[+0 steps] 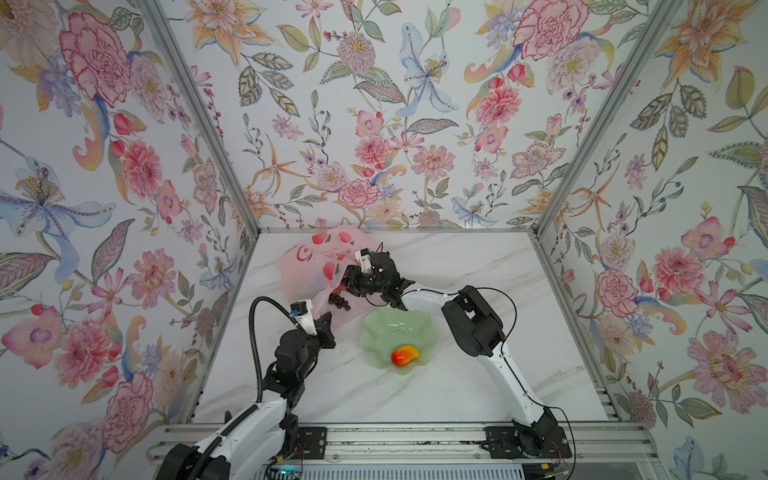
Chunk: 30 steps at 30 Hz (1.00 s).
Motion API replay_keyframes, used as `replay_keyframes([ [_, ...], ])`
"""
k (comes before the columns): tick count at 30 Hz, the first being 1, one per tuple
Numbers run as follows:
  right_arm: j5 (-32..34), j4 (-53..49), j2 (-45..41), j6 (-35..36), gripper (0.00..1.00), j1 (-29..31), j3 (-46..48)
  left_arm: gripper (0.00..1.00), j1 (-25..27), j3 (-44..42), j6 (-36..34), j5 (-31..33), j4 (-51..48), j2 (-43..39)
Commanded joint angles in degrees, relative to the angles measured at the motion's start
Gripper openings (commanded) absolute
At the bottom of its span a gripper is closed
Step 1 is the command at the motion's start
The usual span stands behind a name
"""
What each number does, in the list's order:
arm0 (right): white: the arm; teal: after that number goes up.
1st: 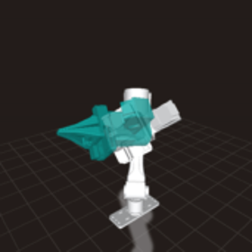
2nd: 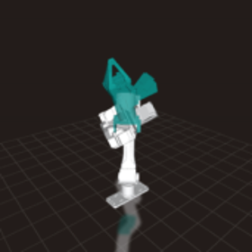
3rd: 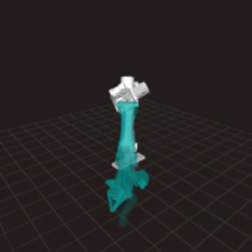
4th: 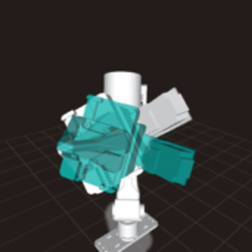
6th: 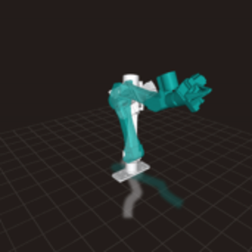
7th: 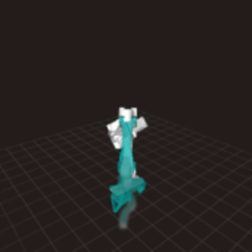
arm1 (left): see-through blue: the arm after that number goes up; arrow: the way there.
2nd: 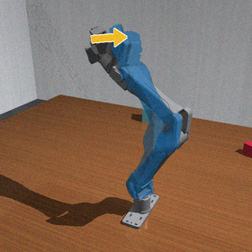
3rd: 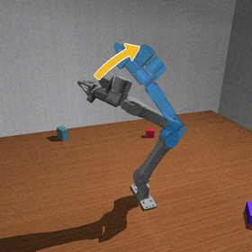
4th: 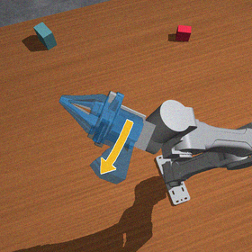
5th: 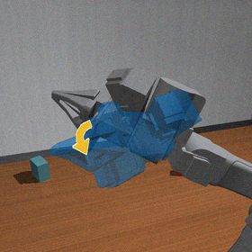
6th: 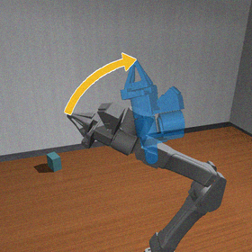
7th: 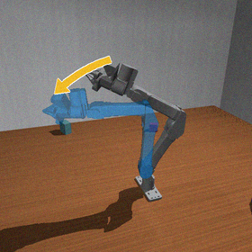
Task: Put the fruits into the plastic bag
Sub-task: 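Carry the red wrinkled fruit into the bag held by the left gripper, then open the right gripper inside the bag and withdraw it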
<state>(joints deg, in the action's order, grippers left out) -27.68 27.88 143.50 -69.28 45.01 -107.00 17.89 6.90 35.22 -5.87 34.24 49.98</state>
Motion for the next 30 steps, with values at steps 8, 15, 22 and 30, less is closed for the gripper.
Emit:
replay_keyframes([
  [8, 8.9, 10.8, 5.8, -6.3, 0.72, 0.2, -12.4, 0.0, -1.1, -0.3, 0.4, -1.7, 1.4, 0.6],
  [15, 7.9, 11.1, 5.0, -5.5, 0.78, -0.1, -11.4, 0.0, -1.5, 0.1, 0.4, -2.3, 1.7, 1.9],
  [22, 6.9, 12.9, 3.1, -5.3, 0.76, -0.4, -7.2, 0.0, -1.3, -0.2, 0.5, -2.2, 1.8, 1.3],
  [30, 2.4, 13.7, -2.6, -4.3, 0.75, -0.8, 2.7, 0.0, -1.4, -0.3, 0.5, -2.1, 1.8, 1.0],
])
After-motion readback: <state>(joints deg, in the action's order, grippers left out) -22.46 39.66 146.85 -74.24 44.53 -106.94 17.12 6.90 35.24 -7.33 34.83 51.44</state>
